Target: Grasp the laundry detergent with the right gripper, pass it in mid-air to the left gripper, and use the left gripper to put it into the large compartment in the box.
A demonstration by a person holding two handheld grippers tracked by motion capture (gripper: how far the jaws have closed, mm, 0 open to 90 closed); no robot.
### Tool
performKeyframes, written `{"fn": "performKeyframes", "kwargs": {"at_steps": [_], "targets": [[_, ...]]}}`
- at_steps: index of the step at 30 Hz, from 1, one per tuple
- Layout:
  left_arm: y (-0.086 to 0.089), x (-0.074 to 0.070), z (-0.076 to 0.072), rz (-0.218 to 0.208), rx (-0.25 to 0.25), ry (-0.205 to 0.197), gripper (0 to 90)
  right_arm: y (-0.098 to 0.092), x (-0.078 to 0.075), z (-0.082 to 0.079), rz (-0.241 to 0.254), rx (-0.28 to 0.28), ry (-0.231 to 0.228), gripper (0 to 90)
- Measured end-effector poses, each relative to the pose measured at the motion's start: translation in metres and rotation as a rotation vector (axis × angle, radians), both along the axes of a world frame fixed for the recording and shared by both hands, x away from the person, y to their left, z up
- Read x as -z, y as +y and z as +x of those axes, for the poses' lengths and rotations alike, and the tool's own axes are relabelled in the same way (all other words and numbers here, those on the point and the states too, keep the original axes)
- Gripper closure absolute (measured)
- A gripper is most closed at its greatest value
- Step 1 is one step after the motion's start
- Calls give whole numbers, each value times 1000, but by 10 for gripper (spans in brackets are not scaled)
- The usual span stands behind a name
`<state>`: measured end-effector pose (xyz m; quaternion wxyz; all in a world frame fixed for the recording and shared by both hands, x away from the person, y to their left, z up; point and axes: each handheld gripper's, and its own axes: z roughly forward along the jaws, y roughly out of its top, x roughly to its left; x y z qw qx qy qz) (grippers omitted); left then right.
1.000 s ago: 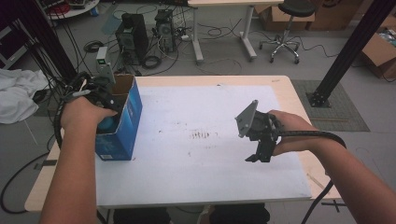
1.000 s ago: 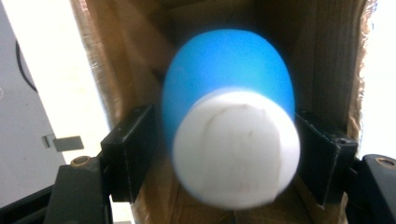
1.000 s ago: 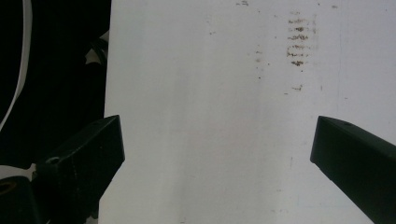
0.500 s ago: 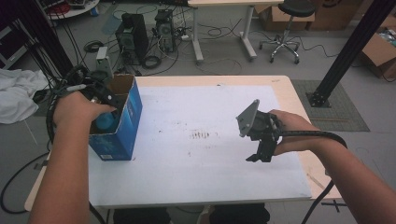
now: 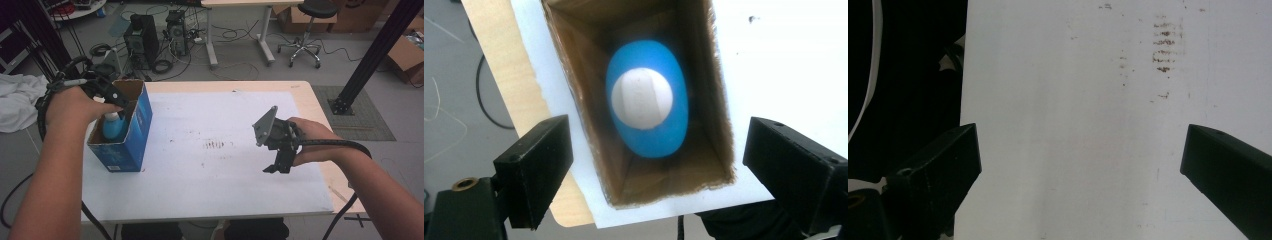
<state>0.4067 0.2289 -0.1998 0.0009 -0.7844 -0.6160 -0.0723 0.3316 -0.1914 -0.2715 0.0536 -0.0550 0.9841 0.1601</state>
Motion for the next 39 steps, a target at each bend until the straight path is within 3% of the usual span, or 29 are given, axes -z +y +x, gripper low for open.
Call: {"fn": "performKeyframes", "kwargs": {"at_steps": [3, 9, 13, 18, 23, 25, 30, 35, 39], "targets": [[-2, -8, -2, -6, 30, -7, 101, 0, -2, 0, -4, 0, -1, 24], [-15, -24, -10, -25, 147, 0, 80, 0, -3, 1, -17, 4, 1, 24], [-31, -35, -18, -31, 251, -7, 60, 1, -3, 2, -26, 5, 3, 24], [-56, -45, -27, -21, 400, 21, 40, 2, -2, 3, -38, 6, 10, 25], [-78, -45, -32, -14, 523, 55, 8, 0, -2, 3, -38, 12, 10, 25], [-86, -44, -35, -13, 590, 46, 3, 0, -3, 3, -44, 14, 10, 25], [-101, -41, -39, -14, 688, 45, 1, -3, -4, 4, -52, 21, 10, 24], [-114, -37, -45, -44, 830, 24, 1, -6, -4, 6, -56, 29, 13, 20], [-123, -29, -50, -62, 934, 48, 1, -8, -3, 8, -65, 37, 18, 16]]}}
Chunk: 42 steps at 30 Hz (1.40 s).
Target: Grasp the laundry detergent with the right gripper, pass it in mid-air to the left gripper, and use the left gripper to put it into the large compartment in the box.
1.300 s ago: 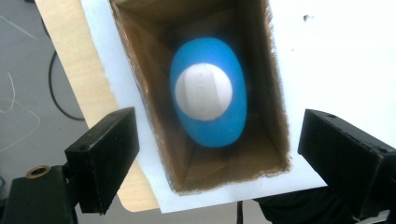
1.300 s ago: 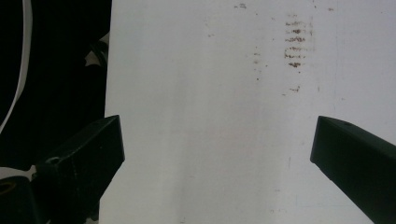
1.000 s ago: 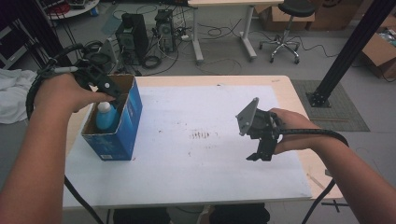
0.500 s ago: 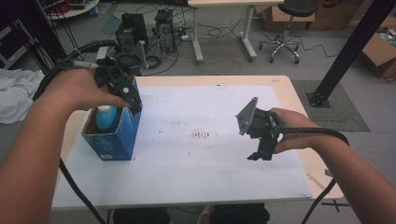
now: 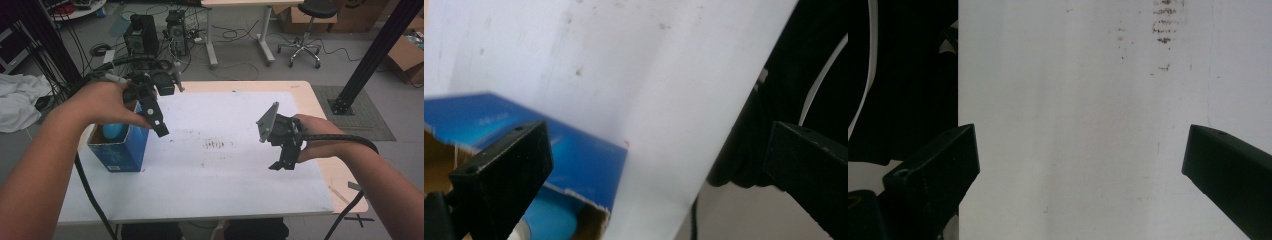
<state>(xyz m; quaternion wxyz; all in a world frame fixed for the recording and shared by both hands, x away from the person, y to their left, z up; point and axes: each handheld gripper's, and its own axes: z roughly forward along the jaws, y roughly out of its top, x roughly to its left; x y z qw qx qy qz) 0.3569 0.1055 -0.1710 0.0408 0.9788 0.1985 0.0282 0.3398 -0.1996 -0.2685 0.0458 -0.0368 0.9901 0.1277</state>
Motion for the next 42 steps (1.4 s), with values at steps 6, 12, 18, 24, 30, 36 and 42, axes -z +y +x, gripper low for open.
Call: {"fn": "performKeyframes", "kwargs": {"at_steps": [6, 12, 18, 24, 30, 36, 42], "targets": [[-14, 10, -8, 13, 158, 20, 1, -1, 0, 3, -26, 10, -4, 0], [-21, 13, -13, 19, 192, 21, 1, 1, -3, 1, -57, 12, -8, 0], [-24, 19, -18, 35, 247, 39, 1, 3, -6, -2, -79, 5, -6, 0], [-31, 25, -20, 52, 304, 53, 1, 3, -8, 0, -100, 6, -6, 0], [-38, 31, -21, 69, 345, 67, 1, 4, -10, 2, -112, 0, -5, 0], [-42, 34, -21, 77, 356, 74, 1, 5, -10, 5, -110, -4, -3, 0], [-44, 34, -23, 77, 365, 83, 1, 7, -9, 6, -110, -11, -6, 0]]}}
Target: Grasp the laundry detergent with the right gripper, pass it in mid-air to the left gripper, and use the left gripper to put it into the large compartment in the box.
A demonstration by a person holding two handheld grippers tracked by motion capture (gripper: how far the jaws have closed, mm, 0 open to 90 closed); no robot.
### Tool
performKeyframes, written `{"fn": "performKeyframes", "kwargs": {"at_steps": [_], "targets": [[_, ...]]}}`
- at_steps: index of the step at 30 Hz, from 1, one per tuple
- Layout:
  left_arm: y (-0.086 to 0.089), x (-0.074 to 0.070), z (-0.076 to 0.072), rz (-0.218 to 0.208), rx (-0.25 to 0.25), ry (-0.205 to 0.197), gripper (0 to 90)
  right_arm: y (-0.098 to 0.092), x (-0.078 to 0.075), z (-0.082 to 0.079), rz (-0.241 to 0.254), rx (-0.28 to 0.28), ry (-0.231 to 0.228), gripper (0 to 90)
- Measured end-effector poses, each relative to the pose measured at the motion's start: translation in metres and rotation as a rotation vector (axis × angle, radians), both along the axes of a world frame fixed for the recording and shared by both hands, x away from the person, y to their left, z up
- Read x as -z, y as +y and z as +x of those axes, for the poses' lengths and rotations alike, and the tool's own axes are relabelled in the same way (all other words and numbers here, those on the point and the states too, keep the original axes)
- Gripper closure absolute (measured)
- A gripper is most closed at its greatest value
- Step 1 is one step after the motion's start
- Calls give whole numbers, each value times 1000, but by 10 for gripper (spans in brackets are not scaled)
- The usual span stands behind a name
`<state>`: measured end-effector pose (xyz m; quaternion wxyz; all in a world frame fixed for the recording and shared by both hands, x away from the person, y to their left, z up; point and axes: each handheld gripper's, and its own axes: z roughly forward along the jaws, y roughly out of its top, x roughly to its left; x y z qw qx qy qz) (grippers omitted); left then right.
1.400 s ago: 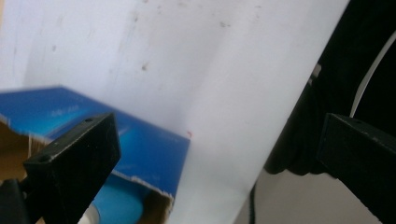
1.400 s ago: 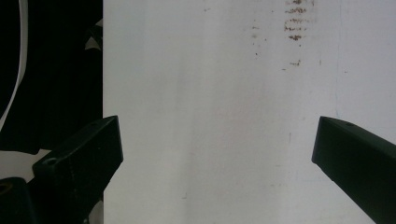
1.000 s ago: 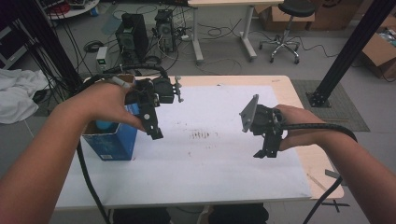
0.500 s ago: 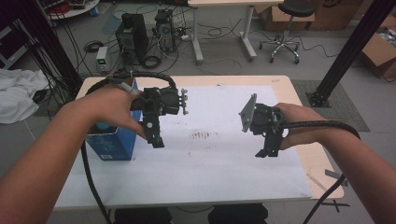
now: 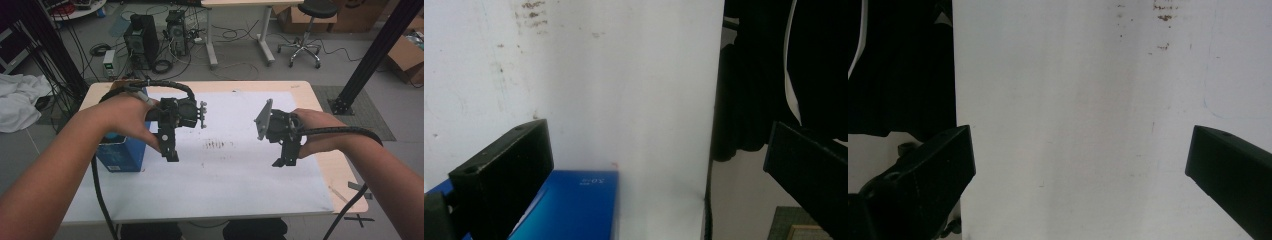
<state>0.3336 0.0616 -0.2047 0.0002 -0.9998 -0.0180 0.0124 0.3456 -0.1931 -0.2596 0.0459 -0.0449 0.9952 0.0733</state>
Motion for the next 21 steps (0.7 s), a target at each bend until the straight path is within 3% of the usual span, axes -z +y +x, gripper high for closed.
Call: {"fn": "performKeyframes", "kwargs": {"at_steps": [21], "targets": [[-2, -1, -2, -23, 18, -8, 1, 1, 0, 1, 8, -4, -2, 0]]}}
